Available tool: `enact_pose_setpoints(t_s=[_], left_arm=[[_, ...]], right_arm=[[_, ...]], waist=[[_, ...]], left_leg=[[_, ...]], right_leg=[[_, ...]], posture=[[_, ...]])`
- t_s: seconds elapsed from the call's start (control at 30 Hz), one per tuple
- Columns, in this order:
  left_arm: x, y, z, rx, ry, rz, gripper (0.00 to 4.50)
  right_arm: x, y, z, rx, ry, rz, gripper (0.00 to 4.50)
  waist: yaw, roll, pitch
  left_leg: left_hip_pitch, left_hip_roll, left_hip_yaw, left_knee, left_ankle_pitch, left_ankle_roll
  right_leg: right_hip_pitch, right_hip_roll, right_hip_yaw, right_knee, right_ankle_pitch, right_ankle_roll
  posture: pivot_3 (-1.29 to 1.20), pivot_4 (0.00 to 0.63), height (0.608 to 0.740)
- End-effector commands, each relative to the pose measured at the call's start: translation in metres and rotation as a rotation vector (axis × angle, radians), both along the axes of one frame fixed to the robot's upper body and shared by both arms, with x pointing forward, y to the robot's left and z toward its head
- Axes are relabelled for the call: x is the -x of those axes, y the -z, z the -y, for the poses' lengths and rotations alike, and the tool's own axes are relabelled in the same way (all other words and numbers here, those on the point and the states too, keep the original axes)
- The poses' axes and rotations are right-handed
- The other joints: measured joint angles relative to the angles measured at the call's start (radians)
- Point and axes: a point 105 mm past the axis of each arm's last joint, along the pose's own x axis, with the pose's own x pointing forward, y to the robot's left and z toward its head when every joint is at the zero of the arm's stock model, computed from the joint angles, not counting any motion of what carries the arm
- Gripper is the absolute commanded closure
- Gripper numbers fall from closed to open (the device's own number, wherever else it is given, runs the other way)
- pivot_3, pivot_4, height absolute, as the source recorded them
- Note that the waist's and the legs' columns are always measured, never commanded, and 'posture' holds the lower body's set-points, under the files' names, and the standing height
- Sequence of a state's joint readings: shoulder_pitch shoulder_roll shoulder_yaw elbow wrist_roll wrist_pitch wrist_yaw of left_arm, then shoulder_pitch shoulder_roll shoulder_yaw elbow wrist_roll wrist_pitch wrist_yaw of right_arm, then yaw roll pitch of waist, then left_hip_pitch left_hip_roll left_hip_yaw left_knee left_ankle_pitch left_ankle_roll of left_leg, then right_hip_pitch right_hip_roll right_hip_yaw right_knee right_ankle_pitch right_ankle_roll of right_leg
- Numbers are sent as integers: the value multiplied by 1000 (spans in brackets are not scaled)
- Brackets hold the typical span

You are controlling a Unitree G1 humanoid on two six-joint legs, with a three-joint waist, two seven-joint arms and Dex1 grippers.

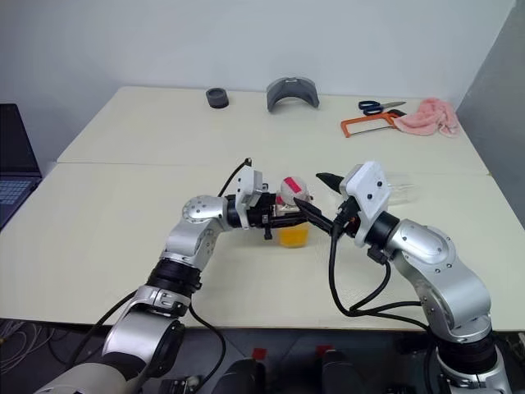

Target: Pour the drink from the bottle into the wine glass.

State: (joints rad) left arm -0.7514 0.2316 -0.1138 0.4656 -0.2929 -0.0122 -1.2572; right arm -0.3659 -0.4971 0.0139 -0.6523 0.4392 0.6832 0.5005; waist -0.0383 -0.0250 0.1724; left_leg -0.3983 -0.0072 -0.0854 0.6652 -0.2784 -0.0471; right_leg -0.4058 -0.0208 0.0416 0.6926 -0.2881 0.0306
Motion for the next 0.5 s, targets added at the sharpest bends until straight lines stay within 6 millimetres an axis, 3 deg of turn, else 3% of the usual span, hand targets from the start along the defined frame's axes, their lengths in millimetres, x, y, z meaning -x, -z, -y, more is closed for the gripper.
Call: enact_pose_setpoints(t_s=[0.03, 0.5], left_arm=[[5, -14, 3, 38, 34, 55, 2892], [7, -13, 3, 40, 41, 50, 2892]], right_arm=[[-1, -11, 10, -10, 42, 50, 1305], [-1, -10, 11, -6, 38, 48, 1305]], waist=[[0, 0, 0], [0, 0, 0]], left_leg=[[0, 0, 0, 0, 0, 0], [0, 0, 0, 0, 0, 0]], right_leg=[[0, 0, 0, 0, 0, 0], [0, 0, 0, 0, 0, 0]], posture=[[0, 150, 740], [0, 150, 740]])
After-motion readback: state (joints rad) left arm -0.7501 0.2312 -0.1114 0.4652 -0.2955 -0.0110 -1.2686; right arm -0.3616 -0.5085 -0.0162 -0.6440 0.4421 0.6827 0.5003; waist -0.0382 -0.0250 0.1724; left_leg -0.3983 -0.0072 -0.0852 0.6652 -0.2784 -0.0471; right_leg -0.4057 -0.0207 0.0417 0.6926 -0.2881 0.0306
